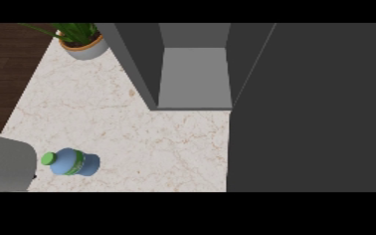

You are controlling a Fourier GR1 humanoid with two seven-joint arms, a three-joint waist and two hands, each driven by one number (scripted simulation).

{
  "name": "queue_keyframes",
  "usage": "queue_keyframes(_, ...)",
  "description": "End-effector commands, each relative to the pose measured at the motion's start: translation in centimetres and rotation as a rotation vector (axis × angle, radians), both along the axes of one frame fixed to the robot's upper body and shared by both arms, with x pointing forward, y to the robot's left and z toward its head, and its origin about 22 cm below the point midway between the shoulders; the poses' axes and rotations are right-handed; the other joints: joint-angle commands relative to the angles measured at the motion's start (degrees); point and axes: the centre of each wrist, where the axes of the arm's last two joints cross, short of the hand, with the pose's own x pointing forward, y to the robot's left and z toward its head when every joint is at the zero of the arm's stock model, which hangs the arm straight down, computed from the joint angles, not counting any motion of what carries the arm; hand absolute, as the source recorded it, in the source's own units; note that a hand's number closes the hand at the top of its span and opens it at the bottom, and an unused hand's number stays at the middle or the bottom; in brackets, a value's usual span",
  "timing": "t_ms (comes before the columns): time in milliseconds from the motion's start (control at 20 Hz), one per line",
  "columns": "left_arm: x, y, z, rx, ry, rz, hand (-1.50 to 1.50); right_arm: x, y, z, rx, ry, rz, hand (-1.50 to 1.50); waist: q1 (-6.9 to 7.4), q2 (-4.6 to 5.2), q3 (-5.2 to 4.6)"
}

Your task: Pick up the bottled water, place it into the cabinet and close the cabinet

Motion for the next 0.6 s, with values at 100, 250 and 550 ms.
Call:
queue_keyframes(100, 1.5, 0.6, -1.8, -0.004, -0.005, 0.080, -1.50, -2.6, -0.7, 1.5, 0.009, -0.044, -0.004, -1.50, -0.63, 0.07, 0.02)
queue_keyframes(250, -0.3, 0.7, -3.2, 0.007, 0.024, 0.097, -1.50, -3.4, -0.1, 2.2, -0.002, -0.044, -0.019, -1.50, -0.25, -0.04, -0.02)
queue_keyframes(550, 1.8, 2.8, -6.6, 0.030, 0.050, 0.137, -1.50, -4.1, 0.2, 0.8, -0.014, -0.049, -0.009, -1.50, -0.58, 0.05, -0.03)
